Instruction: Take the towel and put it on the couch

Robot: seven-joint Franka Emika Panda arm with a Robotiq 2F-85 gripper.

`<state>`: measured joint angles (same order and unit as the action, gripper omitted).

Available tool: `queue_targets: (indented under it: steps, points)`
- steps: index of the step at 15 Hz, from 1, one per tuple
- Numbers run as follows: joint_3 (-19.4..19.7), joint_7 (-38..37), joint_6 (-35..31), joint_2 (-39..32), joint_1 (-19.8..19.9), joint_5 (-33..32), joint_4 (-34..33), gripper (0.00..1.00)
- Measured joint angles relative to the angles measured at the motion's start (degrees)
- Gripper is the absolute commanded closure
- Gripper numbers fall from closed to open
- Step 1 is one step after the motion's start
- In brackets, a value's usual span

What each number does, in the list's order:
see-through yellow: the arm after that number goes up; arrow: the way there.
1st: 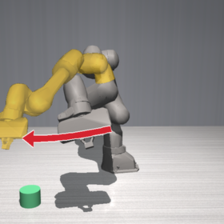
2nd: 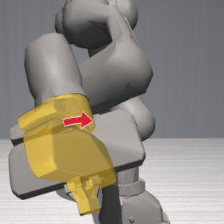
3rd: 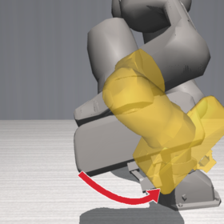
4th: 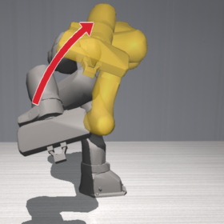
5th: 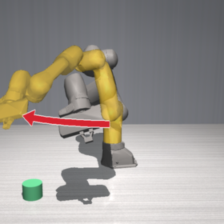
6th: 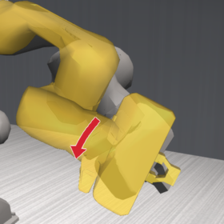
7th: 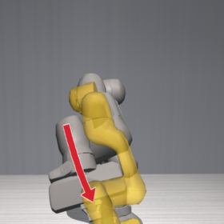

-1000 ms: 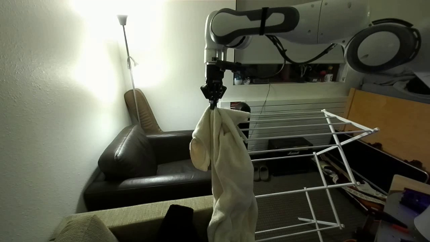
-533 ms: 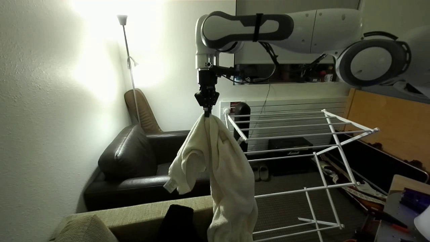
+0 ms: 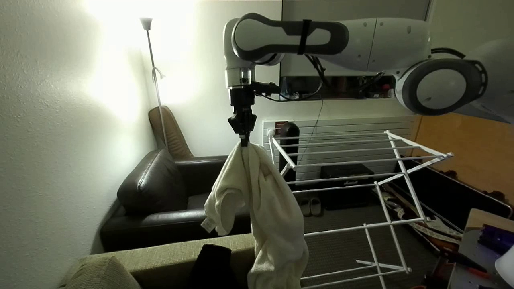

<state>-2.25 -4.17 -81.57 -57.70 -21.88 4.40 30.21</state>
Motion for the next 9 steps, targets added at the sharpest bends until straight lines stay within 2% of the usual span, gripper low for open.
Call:
queue_targets:
  steps: [5,9]
  points:
    - [-1.25,7.13,7.33,-3.22,-0.78,-1.99,-6.55,0.95]
    - [-1.22,10.78,8.23,-3.57,0.48,-2.36,-8.43,0.94]
